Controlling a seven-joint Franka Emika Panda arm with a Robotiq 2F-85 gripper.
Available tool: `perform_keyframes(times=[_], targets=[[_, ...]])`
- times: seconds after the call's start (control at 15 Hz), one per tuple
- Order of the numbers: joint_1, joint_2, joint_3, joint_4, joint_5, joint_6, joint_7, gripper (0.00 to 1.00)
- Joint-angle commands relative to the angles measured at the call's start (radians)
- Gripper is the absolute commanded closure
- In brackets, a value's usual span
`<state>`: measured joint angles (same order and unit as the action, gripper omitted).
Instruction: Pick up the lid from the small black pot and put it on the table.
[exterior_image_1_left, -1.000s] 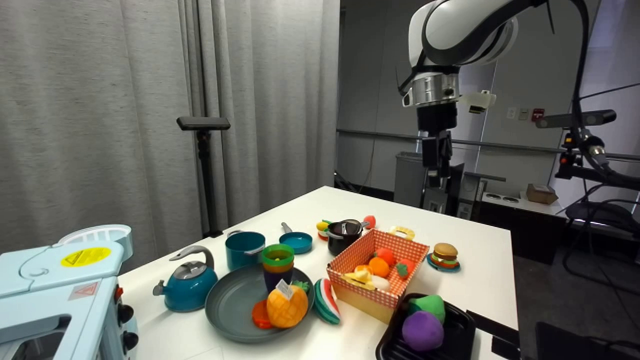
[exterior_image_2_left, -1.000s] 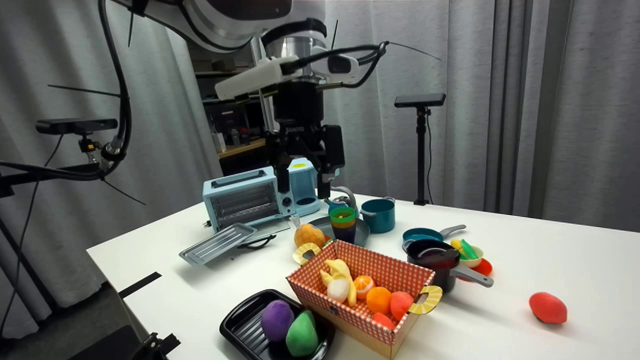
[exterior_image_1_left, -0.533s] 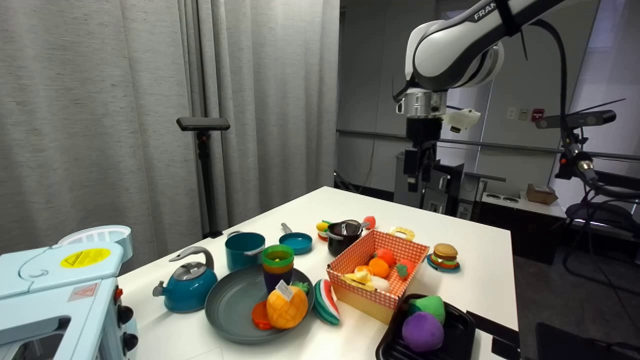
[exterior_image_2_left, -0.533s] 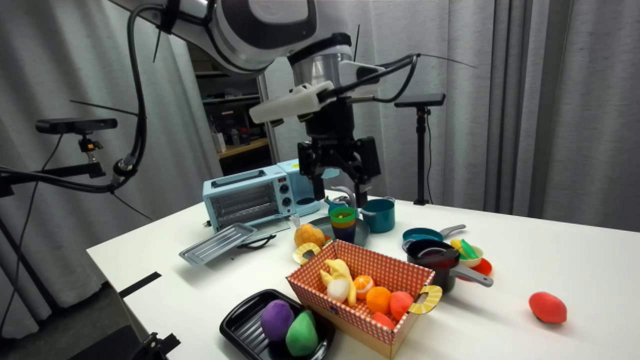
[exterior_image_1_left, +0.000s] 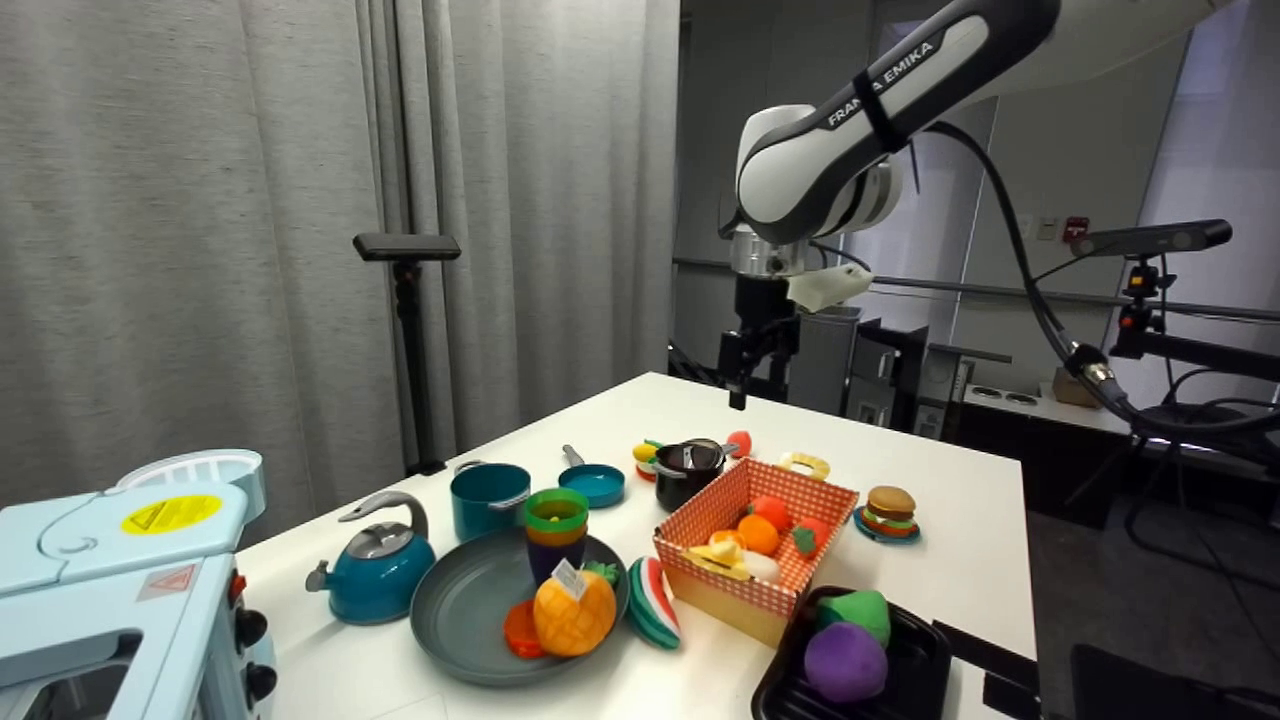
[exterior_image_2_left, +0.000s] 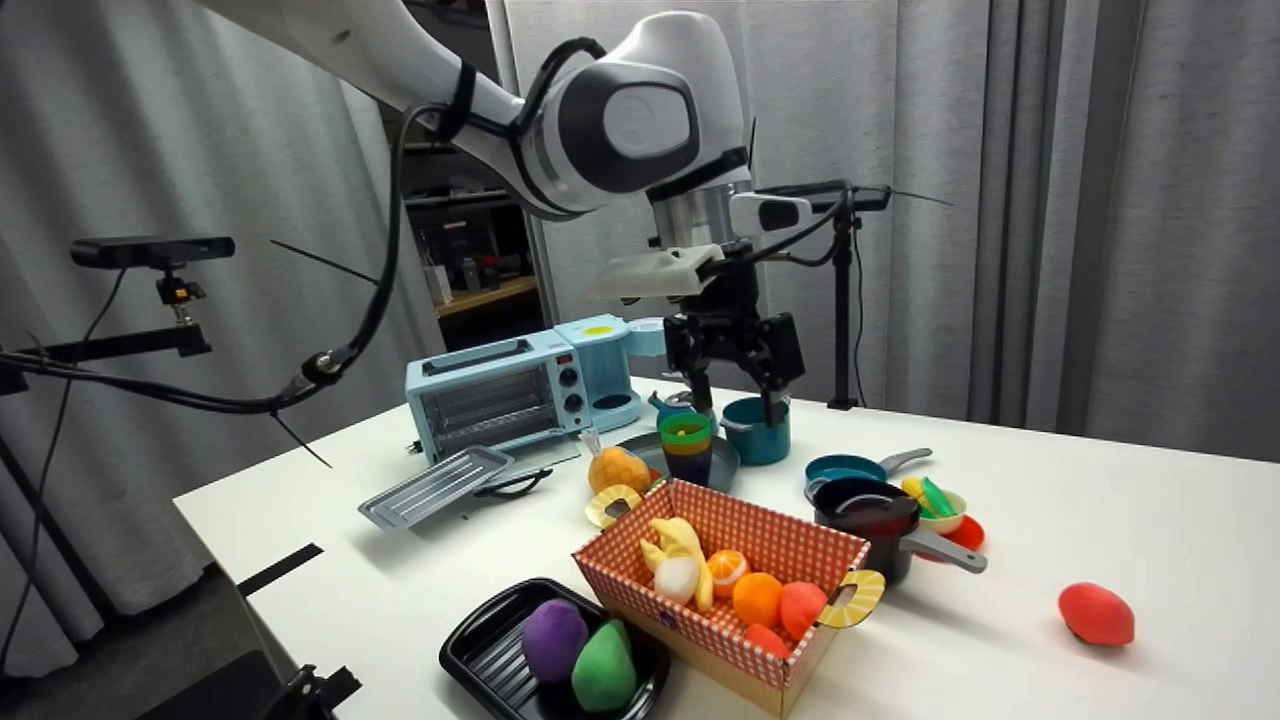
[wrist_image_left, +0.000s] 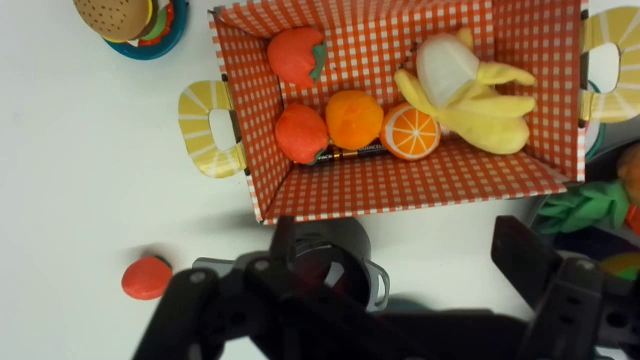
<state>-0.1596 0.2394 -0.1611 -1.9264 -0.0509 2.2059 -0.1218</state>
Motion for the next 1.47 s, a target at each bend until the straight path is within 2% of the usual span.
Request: perform_keyframes(times=[0.0, 0.53, 0.87, 1.0, 1.07, 1.4], targets=[[0.001, 0.148, 0.011, 0.193, 0.021, -0.020, 0.103, 0.00], [-0.014, 0.384, -0.028, 0.470, 0.004, -0.086, 0.300, 0.00], [-0.038, 0.488, -0.043, 0.597, 0.014, -0.172, 0.349, 0.00], [-0.048, 0.491, -0.030, 0.621, 0.025, -0.199, 0.329, 0.00], [-0.036, 0.457, -0.039, 0.541, 0.000, -0.145, 0.331, 0.00], [-0.037, 0.469, -0.036, 0.576, 0.000, -0.167, 0.331, 0.00]])
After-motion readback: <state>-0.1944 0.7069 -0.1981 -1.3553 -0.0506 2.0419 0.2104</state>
